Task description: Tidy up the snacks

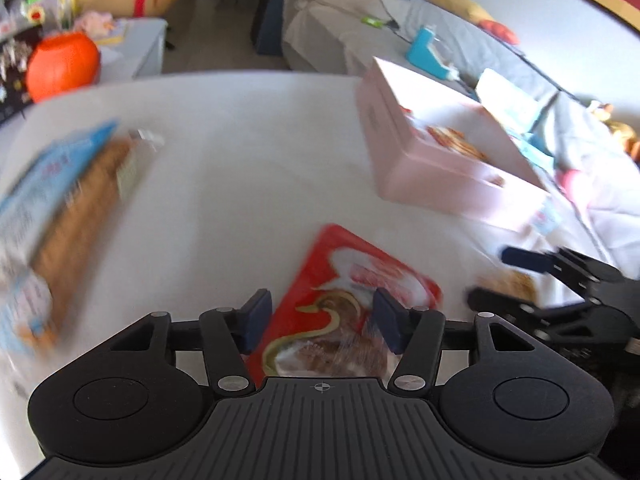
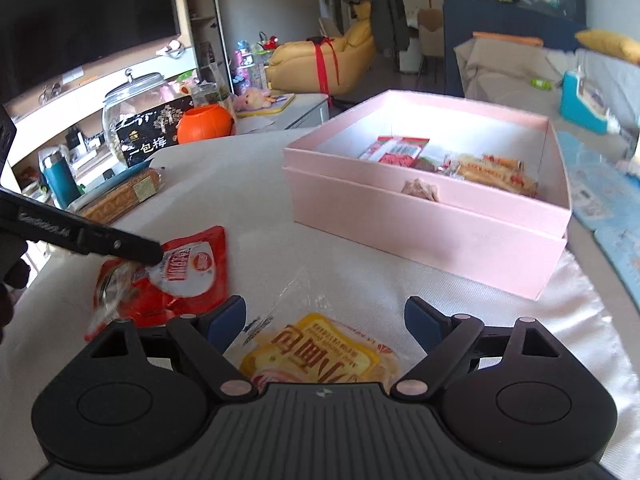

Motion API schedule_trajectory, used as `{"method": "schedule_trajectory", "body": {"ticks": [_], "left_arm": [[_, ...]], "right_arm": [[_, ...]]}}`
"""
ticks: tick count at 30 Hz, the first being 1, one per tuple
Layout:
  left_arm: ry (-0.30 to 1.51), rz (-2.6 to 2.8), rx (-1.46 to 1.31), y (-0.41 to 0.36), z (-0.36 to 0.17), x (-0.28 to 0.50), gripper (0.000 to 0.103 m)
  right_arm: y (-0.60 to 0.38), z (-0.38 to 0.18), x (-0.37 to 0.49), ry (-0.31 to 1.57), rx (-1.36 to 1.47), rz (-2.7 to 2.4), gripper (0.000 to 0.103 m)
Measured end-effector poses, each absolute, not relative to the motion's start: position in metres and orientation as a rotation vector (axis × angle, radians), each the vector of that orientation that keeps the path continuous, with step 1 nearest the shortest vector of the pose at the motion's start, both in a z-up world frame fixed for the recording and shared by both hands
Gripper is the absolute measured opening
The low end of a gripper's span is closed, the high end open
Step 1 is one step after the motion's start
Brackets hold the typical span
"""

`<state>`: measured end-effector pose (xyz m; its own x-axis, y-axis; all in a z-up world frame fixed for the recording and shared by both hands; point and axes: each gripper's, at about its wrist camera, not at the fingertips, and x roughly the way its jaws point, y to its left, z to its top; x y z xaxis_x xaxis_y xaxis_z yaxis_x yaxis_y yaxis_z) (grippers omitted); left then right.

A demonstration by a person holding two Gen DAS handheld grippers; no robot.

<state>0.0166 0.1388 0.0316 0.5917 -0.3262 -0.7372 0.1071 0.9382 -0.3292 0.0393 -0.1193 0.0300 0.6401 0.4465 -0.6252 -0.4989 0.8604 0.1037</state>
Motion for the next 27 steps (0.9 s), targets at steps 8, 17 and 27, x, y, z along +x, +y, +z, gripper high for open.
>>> {"method": "schedule_trajectory", "body": {"ticks": [8, 17, 27], "left_arm": [[0.882, -0.264, -0.208, 0.111, 0.029, -0.015, 0.060], [0.807, -0.200, -0.214, 0.101, 0.024, 0.014, 0.066], [0.819, -0.178, -0.050, 0.062, 0.020, 0.033, 0.091]], "right_arm": [[-0.104, 0.032, 0.009, 0.695, -0.156, 0.580, 0.087], [-0.101, 0.022, 0.012, 0.721, -0.184, 0.523, 0.087], [-0.099, 0.020, 0.013, 0.720, -0.177, 0.522, 0.088]]}}
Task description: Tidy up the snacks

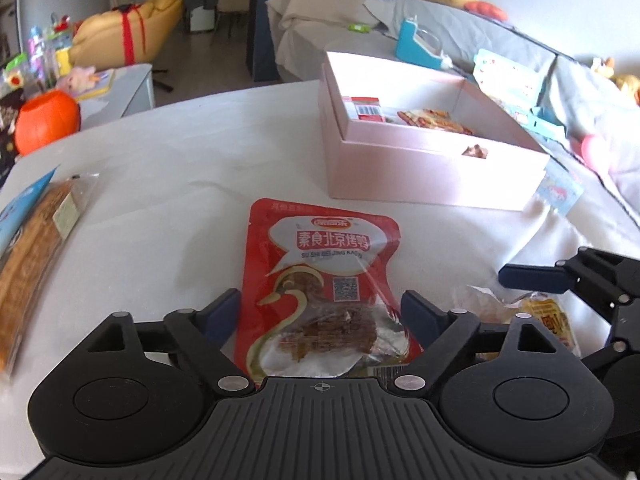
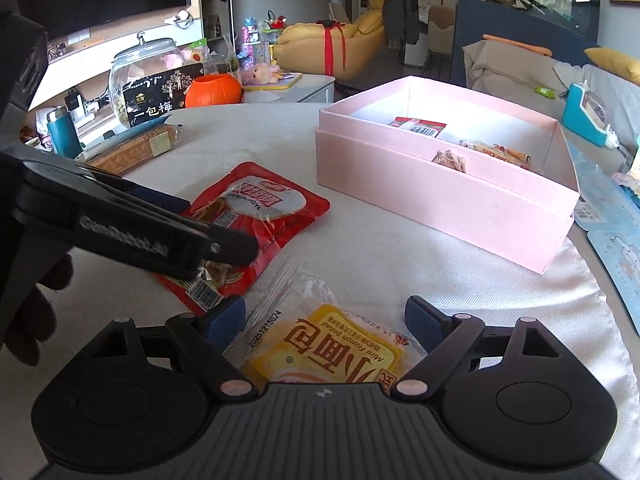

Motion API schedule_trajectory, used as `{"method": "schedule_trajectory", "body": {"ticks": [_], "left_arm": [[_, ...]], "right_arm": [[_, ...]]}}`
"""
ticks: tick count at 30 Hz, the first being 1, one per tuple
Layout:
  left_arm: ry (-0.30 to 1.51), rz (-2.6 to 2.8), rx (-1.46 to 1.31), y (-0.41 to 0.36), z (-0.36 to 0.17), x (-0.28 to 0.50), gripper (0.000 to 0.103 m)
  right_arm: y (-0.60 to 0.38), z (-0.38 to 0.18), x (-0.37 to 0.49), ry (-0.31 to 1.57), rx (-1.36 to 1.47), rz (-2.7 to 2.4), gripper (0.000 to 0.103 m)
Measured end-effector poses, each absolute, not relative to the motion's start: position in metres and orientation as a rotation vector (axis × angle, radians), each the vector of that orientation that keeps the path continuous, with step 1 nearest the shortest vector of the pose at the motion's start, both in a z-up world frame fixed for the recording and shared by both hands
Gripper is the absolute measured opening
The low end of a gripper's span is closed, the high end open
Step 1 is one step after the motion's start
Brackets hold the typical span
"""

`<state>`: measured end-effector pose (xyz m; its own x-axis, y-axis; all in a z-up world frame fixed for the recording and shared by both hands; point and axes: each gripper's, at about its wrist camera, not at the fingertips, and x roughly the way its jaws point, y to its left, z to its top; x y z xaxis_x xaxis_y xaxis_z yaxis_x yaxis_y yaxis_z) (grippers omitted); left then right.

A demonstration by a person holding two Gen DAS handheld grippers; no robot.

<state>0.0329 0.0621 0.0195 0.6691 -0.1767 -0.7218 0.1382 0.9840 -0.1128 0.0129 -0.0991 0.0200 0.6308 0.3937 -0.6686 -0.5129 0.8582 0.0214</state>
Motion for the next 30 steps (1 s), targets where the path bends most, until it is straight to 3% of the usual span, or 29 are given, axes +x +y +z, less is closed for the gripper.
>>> {"method": "schedule_trajectory", "body": {"ticks": [4, 6, 8, 16, 20, 30], "left_arm": [[0.817, -0.199, -0.079, 0.069, 0.021, 0.029, 0.090], [0.801, -0.219, -0.141, 0.081, 0.028, 0.023, 0.075], [0.739, -0.211, -0.158, 0.099, 0.042, 0.014, 0.067], [0.538, 0.230, -0.233, 0.239, 0.074, 0.008, 0.066], [0.650, 0.317, -0.387, 0.300, 0.042, 0.024, 0.065], [0.606, 0.056, -0.437, 0.238, 0.040, 0.009, 0.062]], "right_arm": [[-0.100, 0.020, 0.013, 0.721, -0.173, 0.524, 0.088], [-0.100, 0.020, 0.013, 0.721, -0.171, 0.526, 0.089], [-0.100, 0.020, 0.013, 0.721, -0.170, 0.526, 0.089], [-0.101, 0.020, 0.013, 0.721, -0.168, 0.524, 0.089], [-0.102, 0.020, 0.013, 0.721, -0.169, 0.525, 0.090], [-0.100, 0.019, 0.013, 0.725, -0.172, 0.527, 0.091]]}}
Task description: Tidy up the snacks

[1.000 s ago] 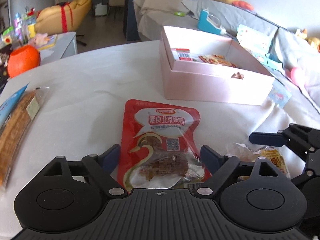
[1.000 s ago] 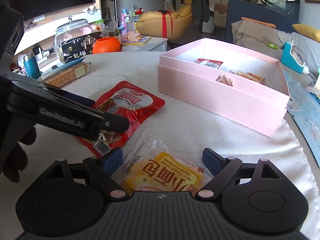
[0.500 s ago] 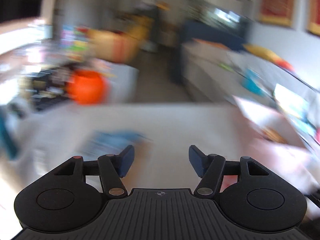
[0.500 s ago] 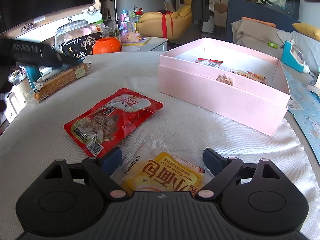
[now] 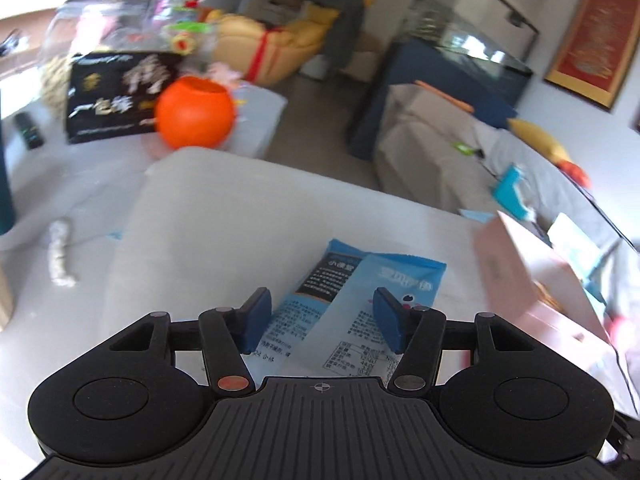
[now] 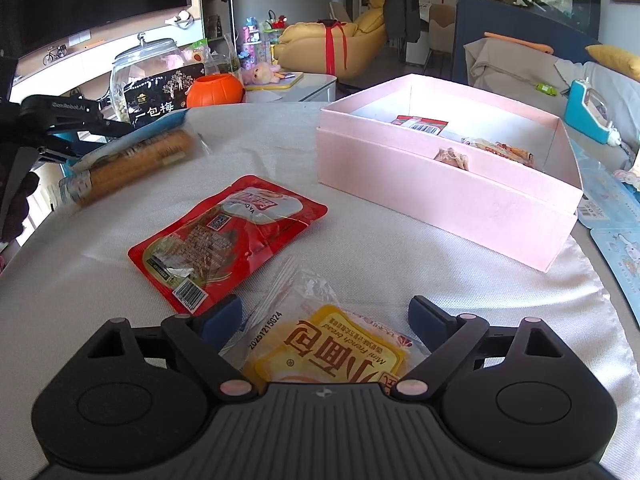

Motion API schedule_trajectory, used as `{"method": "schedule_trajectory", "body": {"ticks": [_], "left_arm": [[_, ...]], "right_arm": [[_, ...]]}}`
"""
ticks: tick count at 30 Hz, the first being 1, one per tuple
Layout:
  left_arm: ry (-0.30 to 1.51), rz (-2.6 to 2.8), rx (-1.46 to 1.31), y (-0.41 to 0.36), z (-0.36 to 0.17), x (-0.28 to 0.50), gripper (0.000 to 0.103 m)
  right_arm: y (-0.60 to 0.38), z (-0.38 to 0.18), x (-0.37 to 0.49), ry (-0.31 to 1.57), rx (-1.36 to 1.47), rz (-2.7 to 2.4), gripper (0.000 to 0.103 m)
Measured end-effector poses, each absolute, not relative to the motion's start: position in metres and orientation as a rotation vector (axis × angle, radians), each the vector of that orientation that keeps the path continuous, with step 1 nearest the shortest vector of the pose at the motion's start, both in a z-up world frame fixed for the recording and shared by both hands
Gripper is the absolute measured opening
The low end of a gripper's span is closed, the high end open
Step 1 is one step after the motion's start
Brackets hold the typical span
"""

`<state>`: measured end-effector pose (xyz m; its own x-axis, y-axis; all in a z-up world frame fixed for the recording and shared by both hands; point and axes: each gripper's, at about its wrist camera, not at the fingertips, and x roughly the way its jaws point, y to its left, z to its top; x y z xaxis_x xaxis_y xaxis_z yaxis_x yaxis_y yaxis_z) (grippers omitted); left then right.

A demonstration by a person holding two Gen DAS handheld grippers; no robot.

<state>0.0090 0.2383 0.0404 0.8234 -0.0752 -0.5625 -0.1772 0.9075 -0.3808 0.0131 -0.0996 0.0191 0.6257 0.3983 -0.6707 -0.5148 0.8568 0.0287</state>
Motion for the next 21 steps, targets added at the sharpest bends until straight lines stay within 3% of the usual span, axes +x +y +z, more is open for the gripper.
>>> {"method": "schedule_trajectory", "body": {"ticks": [3, 6, 9, 13, 15, 19, 21], "left_arm": [[0.626, -0.033, -0.439, 0.221, 0.049, 0.003, 0.060], [0.720, -0.141, -0.405, 0.193, 0.043, 0.001, 0.051], [0.737, -0.152, -0.266, 0.159, 0.038, -0.010, 0.057], [0.721, -0.145, -0.174, 0.136, 0.043, -0.024, 0.056], [0.718, -0.163, -0.136, 0.128, 0.047, -0.030, 0.050], [0.730, -0.204, -0.067, 0.115, 0.054, -0.039, 0.048], [0.719, -0.242, -0.103, 0.112, 0.059, -0.040, 0.039]], "right_arm": [[-0.099, 0.019, 0.013, 0.725, -0.171, 0.527, 0.091], [-0.099, 0.019, 0.013, 0.725, -0.172, 0.526, 0.091], [-0.099, 0.019, 0.013, 0.725, -0.172, 0.526, 0.091], [-0.098, 0.019, 0.013, 0.726, -0.172, 0.527, 0.091], [-0.099, 0.019, 0.014, 0.727, -0.172, 0.529, 0.092], [-0.098, 0.018, 0.015, 0.738, -0.178, 0.548, 0.098], [-0.095, 0.018, 0.017, 0.752, -0.192, 0.569, 0.103]]}}
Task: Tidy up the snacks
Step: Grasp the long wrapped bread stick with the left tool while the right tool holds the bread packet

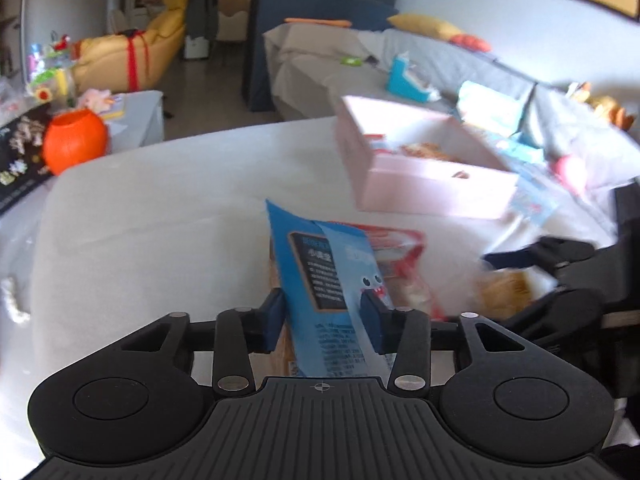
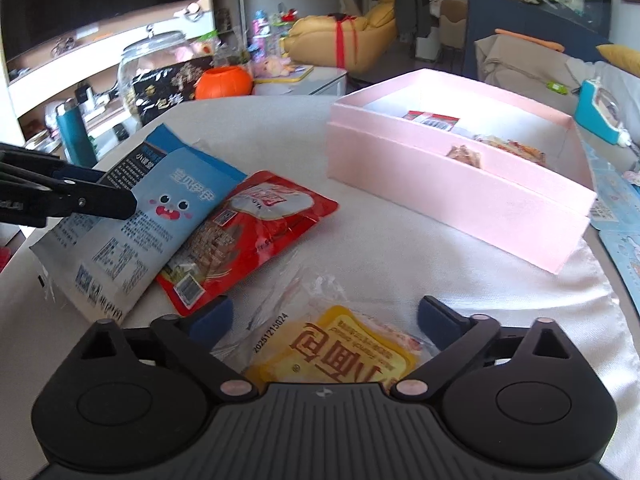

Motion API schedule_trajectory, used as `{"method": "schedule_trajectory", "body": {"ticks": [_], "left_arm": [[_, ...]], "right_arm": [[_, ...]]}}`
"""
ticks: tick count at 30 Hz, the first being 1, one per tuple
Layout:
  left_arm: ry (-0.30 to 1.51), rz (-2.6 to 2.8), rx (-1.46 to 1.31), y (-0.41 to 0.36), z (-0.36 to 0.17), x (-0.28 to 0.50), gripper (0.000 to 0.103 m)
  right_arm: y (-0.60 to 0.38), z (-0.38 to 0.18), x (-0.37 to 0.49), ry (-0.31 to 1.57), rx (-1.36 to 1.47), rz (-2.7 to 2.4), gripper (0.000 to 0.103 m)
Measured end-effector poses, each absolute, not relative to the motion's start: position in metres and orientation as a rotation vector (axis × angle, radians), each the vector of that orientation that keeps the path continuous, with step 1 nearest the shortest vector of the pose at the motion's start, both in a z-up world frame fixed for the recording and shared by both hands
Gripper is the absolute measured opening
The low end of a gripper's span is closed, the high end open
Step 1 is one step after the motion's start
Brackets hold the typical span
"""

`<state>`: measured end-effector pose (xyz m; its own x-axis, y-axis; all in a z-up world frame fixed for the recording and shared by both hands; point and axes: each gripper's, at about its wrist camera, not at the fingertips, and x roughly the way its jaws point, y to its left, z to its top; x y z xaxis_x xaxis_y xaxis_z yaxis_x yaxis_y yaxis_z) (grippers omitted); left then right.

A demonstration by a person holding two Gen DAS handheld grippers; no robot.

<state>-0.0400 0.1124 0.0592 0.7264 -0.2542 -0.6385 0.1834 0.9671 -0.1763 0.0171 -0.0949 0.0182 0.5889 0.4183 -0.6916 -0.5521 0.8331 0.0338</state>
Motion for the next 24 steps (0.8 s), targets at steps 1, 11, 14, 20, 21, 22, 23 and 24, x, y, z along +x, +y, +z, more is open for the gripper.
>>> {"method": "schedule_trajectory", "body": {"ticks": [1, 11, 14, 20, 21, 22, 23, 24], "left_arm": [[0.706, -0.261, -0.118, 0.111, 0.062, -0.042, 0.038], [0.616, -0.074, -0.082, 0.119, 0.071, -0.034, 0.038], [0.694, -0.029, -0.057, 0.126, 0.060, -0.027, 0.038], [0.799, -0.088, -0.024, 0.113, 0.030, -0.010, 0.044], [0.808, -0.079, -0.012, 0.111, 0.025, -0.005, 0.042], [0.793, -0.062, -0.012, 0.112, 0.023, -0.003, 0.041], [0.790, -0.046, -0.022, 0.113, 0.022, -0.002, 0.040], [0.792, -0.035, -0.045, 0.115, 0.024, -0.002, 0.039]], "right_arm": [[-0.093, 0.018, 0.018, 0.756, -0.202, 0.574, 0.103], [-0.094, 0.018, 0.017, 0.756, -0.204, 0.577, 0.103], [-0.094, 0.018, 0.017, 0.756, -0.204, 0.577, 0.103], [-0.094, 0.018, 0.017, 0.757, -0.204, 0.577, 0.103], [-0.094, 0.018, 0.018, 0.759, -0.205, 0.578, 0.103], [-0.094, 0.019, 0.018, 0.765, -0.208, 0.579, 0.103], [-0.095, 0.019, 0.018, 0.773, -0.212, 0.583, 0.103], [-0.095, 0.020, 0.018, 0.782, -0.213, 0.587, 0.103]]}}
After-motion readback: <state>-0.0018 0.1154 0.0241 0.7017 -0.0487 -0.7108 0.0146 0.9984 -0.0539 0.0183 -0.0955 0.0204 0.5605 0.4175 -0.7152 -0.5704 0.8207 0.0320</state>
